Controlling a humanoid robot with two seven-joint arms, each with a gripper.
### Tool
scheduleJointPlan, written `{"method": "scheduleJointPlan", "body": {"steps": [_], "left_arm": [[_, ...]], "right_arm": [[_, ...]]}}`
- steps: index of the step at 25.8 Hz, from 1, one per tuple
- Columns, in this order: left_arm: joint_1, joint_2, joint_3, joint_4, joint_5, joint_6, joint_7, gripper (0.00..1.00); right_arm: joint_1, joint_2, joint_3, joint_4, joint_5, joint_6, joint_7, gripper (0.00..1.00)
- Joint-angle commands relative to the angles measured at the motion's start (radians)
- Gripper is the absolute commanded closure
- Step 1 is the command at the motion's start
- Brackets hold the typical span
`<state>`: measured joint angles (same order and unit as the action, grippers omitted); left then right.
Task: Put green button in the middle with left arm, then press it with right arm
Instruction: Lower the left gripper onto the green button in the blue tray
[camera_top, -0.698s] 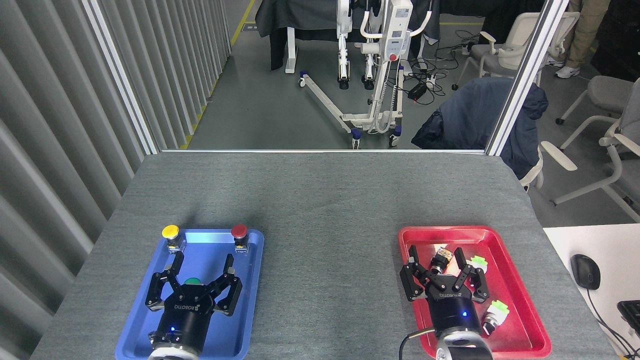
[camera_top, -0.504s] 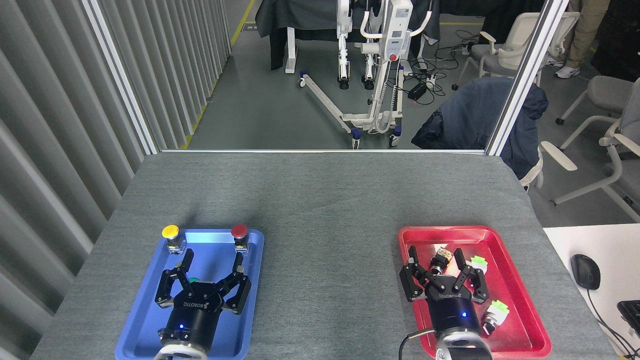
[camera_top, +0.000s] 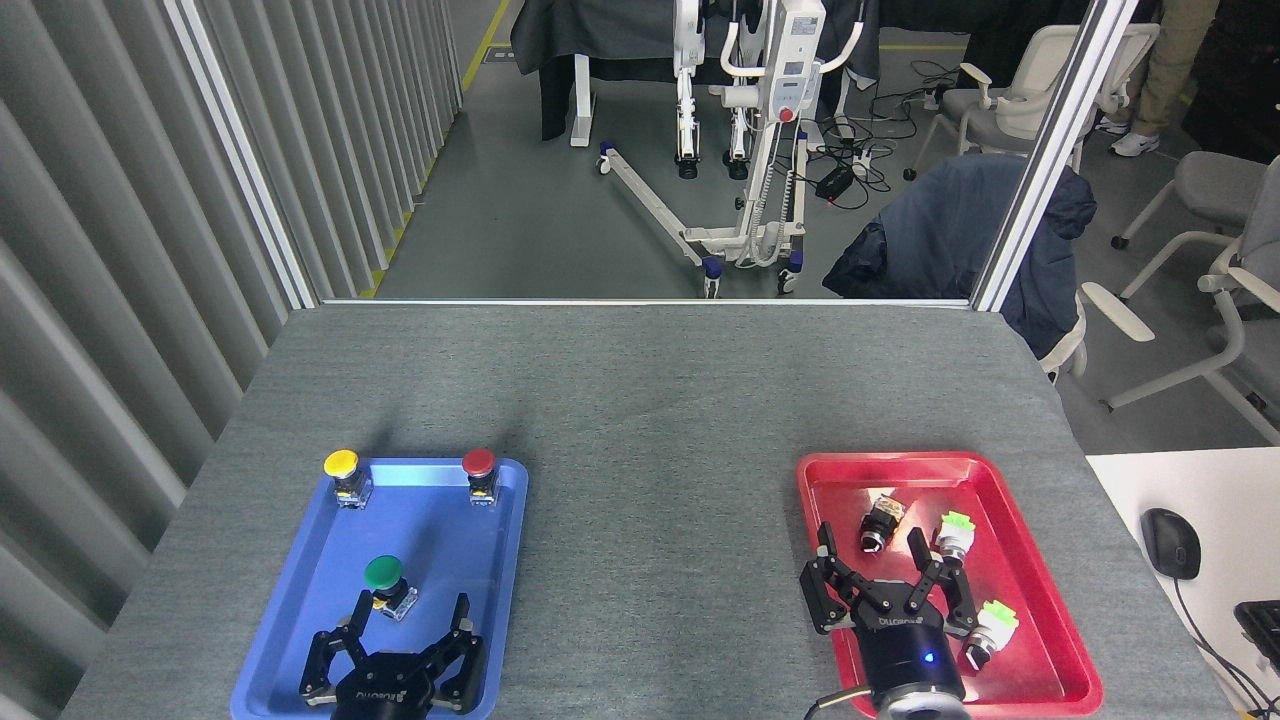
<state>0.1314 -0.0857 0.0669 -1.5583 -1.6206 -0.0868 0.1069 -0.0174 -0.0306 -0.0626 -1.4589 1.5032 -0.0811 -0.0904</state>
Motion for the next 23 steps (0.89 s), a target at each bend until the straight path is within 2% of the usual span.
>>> {"method": "scheduleJointPlan", "body": {"steps": [1,5,13,19,23], "left_arm": [[-0.012,0.004,0.005,0.136,-0.01,0.024,0.001,0.02],[-0.092,0.017,0.028,0.264,-0.008,0.047,0.001,0.02],[-0.222,0.058,0.053,0.423,0.001,0.056,-0.001,0.02],[-0.3,0.093,0.091,0.498,0.004,0.056,-0.003,0.02],[-0.305,0.093,0.091,0.495,0.007,0.042,-0.003,0.02]], "right_arm": [[0.001,0.0,0.0,0.0,0.0,-0.002,0.0,0.0],[0.001,0.0,0.0,-0.001,0.0,-0.002,0.0,0.0],[-0.003,0.001,0.0,-0.001,0.0,-0.003,0.0,0.0],[-0.003,0.0,-0.002,0.0,0.0,0.0,-0.002,0.0],[-0.001,0.0,-0.002,-0.001,0.0,-0.002,-0.002,0.0]]}}
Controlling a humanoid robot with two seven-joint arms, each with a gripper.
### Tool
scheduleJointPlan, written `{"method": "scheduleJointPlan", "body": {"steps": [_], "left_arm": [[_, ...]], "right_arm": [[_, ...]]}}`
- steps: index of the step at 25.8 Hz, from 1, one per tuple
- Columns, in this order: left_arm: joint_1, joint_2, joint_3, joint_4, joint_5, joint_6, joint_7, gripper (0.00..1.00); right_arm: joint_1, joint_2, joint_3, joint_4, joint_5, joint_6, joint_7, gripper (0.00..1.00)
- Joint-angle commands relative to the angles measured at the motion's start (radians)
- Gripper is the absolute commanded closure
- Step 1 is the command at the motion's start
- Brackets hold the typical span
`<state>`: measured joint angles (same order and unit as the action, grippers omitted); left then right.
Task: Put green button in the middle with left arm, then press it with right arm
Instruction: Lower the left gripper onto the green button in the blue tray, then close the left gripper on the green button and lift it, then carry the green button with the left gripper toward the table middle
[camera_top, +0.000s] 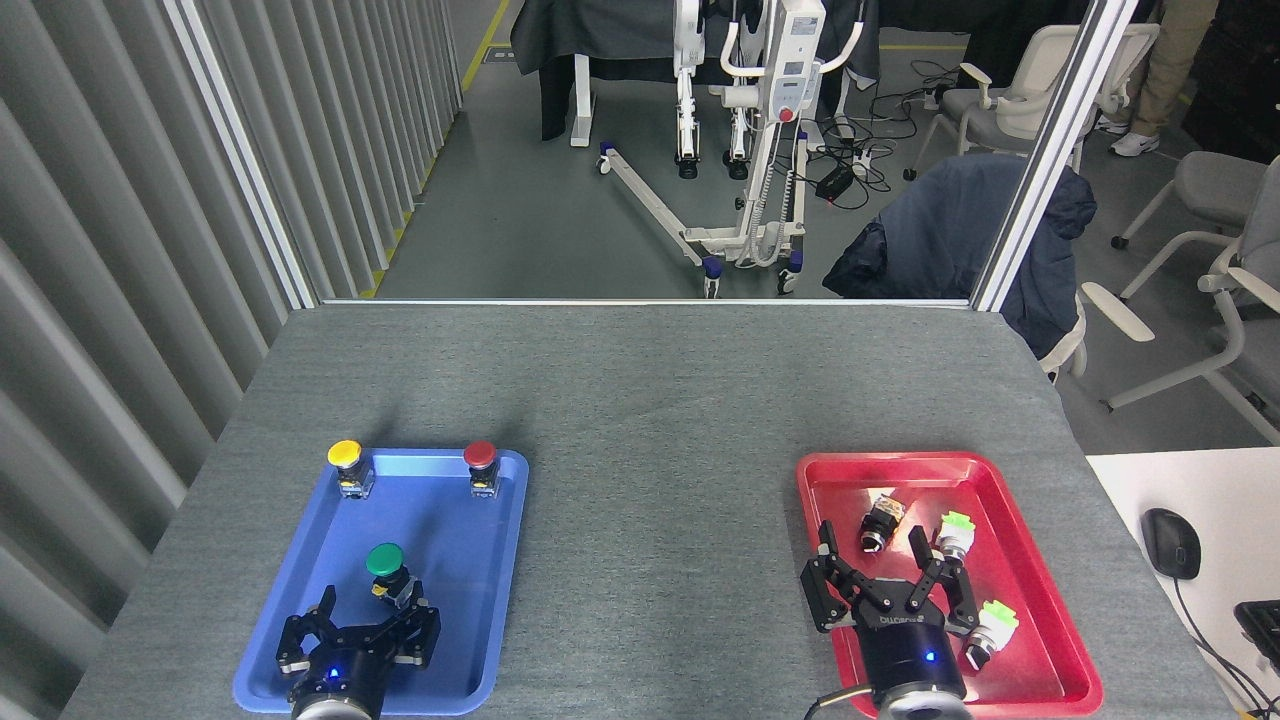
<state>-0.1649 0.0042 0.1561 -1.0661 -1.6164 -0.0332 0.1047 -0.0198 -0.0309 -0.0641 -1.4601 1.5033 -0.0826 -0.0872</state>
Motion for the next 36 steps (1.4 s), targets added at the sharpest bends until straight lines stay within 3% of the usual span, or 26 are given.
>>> {"method": "scheduleJointPlan", "body": {"steps": [1,4,10,15,20,23,26,31,36], "left_arm": [[-0.007,0.004,0.002,0.0,0.007,-0.024,0.0,0.02],[-0.008,0.002,0.002,0.002,0.027,-0.07,0.0,0.02],[-0.033,-0.003,0.002,0.015,0.052,-0.06,0.0,0.04],[-0.044,0.004,0.0,0.018,0.05,-0.07,0.0,0.32],[-0.039,0.005,-0.001,0.009,0.049,-0.076,0.003,0.69],[-0.036,0.004,-0.003,-0.002,0.047,-0.076,0.004,0.79],[-0.031,0.004,-0.007,-0.06,0.047,-0.093,0.006,0.97],[-0.031,-0.01,-0.044,-0.143,0.044,-0.146,0.003,1.0],[-0.142,-0.024,-0.326,-0.129,0.036,-0.143,0.001,1.0]], "right_arm": [[0.001,0.0,0.0,0.0,0.0,0.0,-0.005,0.0],[0.001,0.0,0.0,0.0,0.0,0.0,-0.005,0.0],[0.0,0.0,0.0,0.0,0.0,0.0,-0.006,0.0],[-0.002,0.0,0.0,0.0,0.0,0.0,-0.006,0.0],[-0.002,0.0,0.001,0.0,0.0,0.0,-0.006,0.0],[0.0,0.002,0.001,0.001,0.0,0.0,-0.006,0.0],[-0.002,0.003,0.001,0.0,0.0,0.0,-0.006,0.0],[-0.011,0.008,0.0,0.0,0.0,0.001,-0.003,0.0],[-0.012,0.005,0.0,-0.002,0.0,0.0,-0.003,0.0]]}}
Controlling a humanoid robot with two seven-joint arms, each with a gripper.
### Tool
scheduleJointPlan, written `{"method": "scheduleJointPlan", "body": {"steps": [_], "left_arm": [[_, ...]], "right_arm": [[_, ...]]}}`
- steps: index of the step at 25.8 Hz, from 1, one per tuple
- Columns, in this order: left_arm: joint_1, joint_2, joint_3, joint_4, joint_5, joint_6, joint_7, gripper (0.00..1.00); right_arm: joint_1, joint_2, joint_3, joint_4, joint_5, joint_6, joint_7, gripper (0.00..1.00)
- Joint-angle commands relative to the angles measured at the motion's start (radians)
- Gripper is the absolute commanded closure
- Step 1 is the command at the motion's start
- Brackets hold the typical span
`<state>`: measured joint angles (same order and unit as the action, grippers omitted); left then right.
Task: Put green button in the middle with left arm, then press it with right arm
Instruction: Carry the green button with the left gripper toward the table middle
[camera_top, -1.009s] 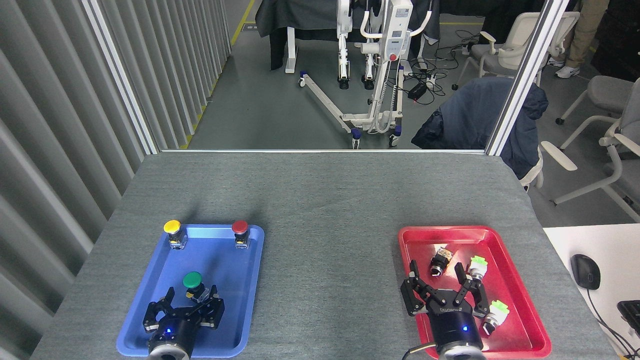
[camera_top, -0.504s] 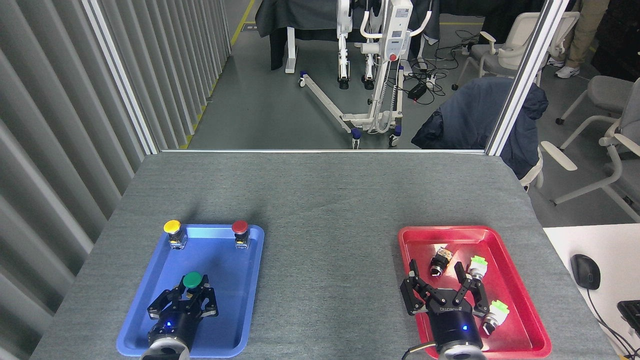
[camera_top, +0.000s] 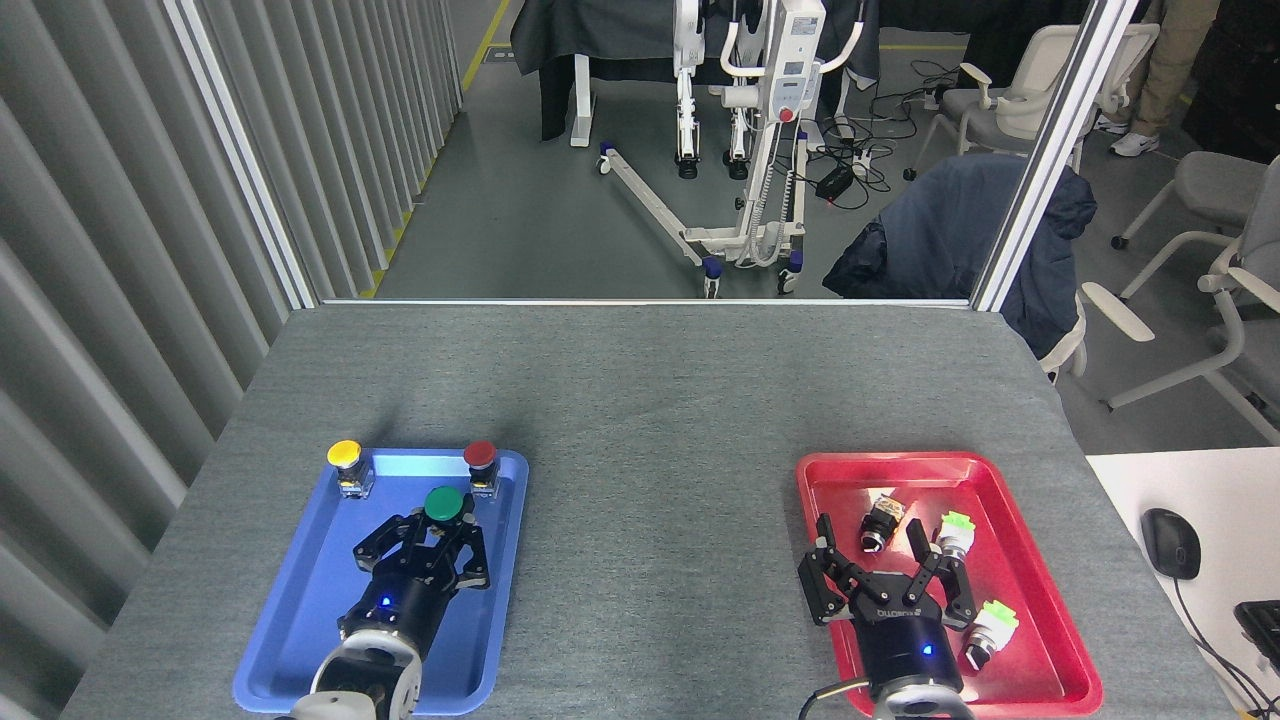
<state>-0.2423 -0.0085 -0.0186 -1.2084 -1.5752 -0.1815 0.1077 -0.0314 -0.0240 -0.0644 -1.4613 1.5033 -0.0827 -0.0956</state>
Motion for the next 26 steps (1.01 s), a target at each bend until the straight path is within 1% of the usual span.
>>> {"method": "scheduleJointPlan", "body": {"steps": [1,3,5,7,10,13,16,19,23,24,26], "left_arm": [[-0.097,-0.03,-0.205,0.052,-0.005,0.01,-0.002,1.0],[-0.169,-0.08,-0.271,0.15,-0.005,0.013,-0.002,1.0],[-0.242,-0.133,-0.302,0.28,-0.003,0.005,-0.002,1.0],[-0.288,-0.137,-0.363,0.382,0.001,-0.006,0.0,1.0],[-0.308,-0.136,-0.495,0.454,0.015,-0.007,0.001,1.0],[-0.308,-0.136,-0.528,0.486,0.026,-0.01,0.001,1.0],[-0.308,-0.136,-0.581,0.504,0.049,-0.003,0.001,0.92],[-0.308,-0.136,-0.594,0.523,0.073,0.004,0.0,0.76],[-0.308,-0.134,-0.594,0.523,0.072,0.011,-0.003,0.45],[-0.308,-0.134,-0.595,0.523,0.072,0.022,-0.003,0.34],[-0.308,-0.134,-0.597,0.523,0.072,0.039,0.0,0.08]], "right_arm": [[-0.001,-0.004,0.0,-0.001,0.0,0.0,0.005,0.0],[-0.002,-0.007,0.0,-0.001,0.0,0.001,0.005,0.0],[-0.002,-0.01,0.0,-0.001,0.0,0.001,0.005,0.0],[-0.002,-0.01,0.0,0.001,0.0,0.001,0.005,0.0],[-0.002,-0.011,-0.003,0.001,0.0,0.001,0.005,0.0],[-0.001,-0.011,-0.002,0.001,0.0,0.001,0.005,0.0],[-0.001,-0.011,-0.002,0.001,0.0,0.001,0.004,0.0],[0.001,-0.011,0.0,0.001,0.0,0.001,0.004,0.0],[0.004,-0.01,0.0,0.001,0.002,0.001,0.004,0.0],[0.004,-0.01,0.0,0.001,0.0,0.001,0.004,0.0],[0.004,-0.01,0.0,0.001,0.0,0.003,0.004,0.0]]}}
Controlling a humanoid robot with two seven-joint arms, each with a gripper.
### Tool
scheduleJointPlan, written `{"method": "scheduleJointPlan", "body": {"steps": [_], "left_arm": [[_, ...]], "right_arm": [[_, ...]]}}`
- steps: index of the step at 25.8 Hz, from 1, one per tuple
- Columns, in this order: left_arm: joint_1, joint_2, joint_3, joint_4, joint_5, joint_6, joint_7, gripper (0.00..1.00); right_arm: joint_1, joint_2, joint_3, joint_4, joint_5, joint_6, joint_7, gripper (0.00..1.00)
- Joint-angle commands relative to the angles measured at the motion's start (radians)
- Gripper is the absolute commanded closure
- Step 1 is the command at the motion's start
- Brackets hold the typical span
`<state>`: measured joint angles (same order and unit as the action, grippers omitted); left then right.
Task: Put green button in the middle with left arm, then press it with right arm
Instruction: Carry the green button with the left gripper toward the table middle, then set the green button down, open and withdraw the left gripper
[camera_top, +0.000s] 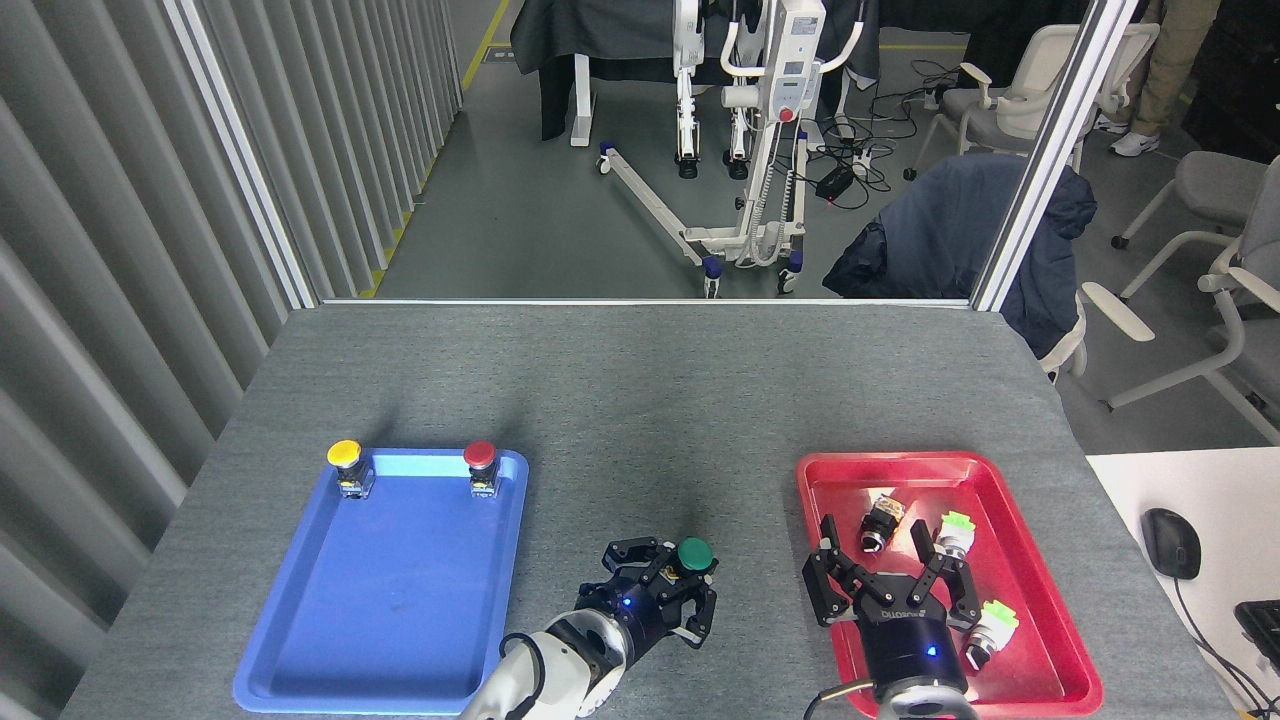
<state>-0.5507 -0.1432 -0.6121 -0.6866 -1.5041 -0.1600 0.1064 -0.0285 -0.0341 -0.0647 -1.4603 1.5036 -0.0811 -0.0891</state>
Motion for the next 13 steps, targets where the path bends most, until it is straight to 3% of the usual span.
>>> {"method": "scheduleJointPlan", "body": {"steps": [1,7,13], "left_arm": [[0.002,0.001,-0.002,-0.005,0.002,0.017,0.001,0.03],[0.049,0.008,0.008,-0.042,0.002,-0.035,0.009,0.02],[0.183,0.145,0.064,-0.267,0.004,-0.112,0.001,0.02]], "right_arm": [[0.001,0.0,0.0,0.0,0.0,0.001,-0.003,0.0],[0.009,0.002,0.002,0.0,0.0,0.001,-0.003,0.0],[0.001,-0.001,0.002,0.0,0.0,-0.003,-0.003,0.0]]}}
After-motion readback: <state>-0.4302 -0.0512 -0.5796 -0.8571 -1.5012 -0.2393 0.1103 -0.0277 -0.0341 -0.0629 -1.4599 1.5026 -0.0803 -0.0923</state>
